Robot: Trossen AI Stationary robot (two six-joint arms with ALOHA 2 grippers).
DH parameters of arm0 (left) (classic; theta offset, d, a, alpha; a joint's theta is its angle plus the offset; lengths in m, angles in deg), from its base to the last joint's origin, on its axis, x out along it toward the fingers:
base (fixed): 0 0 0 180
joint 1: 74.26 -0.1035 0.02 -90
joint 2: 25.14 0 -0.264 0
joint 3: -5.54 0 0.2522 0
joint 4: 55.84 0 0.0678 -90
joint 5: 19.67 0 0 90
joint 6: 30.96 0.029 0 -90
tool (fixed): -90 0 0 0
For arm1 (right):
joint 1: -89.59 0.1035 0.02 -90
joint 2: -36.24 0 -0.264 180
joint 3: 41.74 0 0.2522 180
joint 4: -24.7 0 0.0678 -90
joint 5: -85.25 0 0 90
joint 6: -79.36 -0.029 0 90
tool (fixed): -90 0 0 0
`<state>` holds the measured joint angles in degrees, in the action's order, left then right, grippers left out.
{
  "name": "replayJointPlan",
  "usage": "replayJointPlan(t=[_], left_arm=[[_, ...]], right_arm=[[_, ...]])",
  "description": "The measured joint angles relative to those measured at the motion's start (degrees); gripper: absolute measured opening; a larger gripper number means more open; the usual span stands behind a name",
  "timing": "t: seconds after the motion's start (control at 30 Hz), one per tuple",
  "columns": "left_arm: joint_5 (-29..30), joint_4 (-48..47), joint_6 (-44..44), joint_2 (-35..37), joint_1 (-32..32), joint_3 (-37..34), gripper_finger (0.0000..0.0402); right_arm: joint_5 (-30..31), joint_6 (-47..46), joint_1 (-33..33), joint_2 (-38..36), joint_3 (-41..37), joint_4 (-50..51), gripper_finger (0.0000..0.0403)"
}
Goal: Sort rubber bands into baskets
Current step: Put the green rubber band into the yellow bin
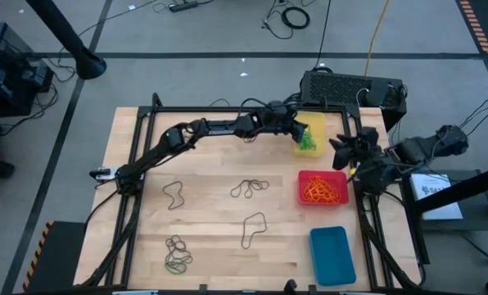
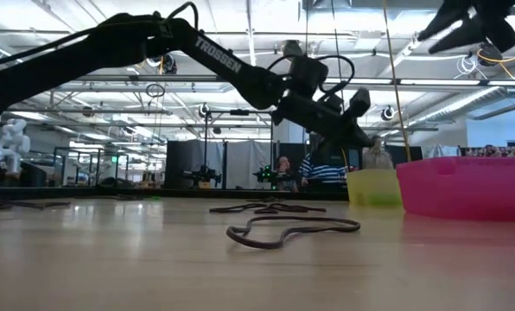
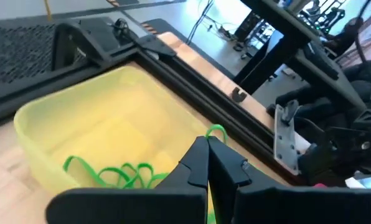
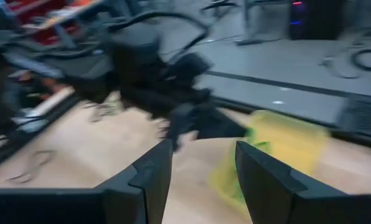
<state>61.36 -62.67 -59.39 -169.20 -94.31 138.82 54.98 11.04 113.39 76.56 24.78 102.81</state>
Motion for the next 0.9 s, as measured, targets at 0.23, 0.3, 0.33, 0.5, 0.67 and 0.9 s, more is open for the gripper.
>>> replayJointPlan(t=[0.23, 0.3, 0.33, 0.5, 0.67, 0.9], left_arm=[[0.9, -1.0, -2.7, -0.6, 0.2, 0.0, 0.0001], [1.4, -0.9, -2.8, -0.6, 0.2, 0.0, 0.0001], [1.5, -0.9, -2.8, -0.6, 0.3, 0.0, 0.0001], [1.4, -1.0, -2.8, -0.6, 0.2, 0.0, 0.0014], [0.8, -2.1, -2.9, -0.6, 0.2, 0.0, 0.0035], [-1.8, -2.1, -8.6, -0.6, 0.0, 0.0, 0.0071]], right_arm=[[-2.8, -3.5, -10.2, -0.6, 0.0, 11.4, 0.0169], [-4.9, -1.6, -12.7, -0.6, 0.0, 12.3, 0.0169], [-5.7, -0.4, -13.8, -0.6, 0.0, 12.3, 0.0169], [-11.7, 4.8, -19.0, -0.6, 0.0, 12.1, 0.0169], [-20.4, 13.7, -24.0, -0.4, 0.0, 9.0, 0.0169], [-28.2, 24.4, -29.5, 1.8, 0.0, 3.5, 0.0169]])
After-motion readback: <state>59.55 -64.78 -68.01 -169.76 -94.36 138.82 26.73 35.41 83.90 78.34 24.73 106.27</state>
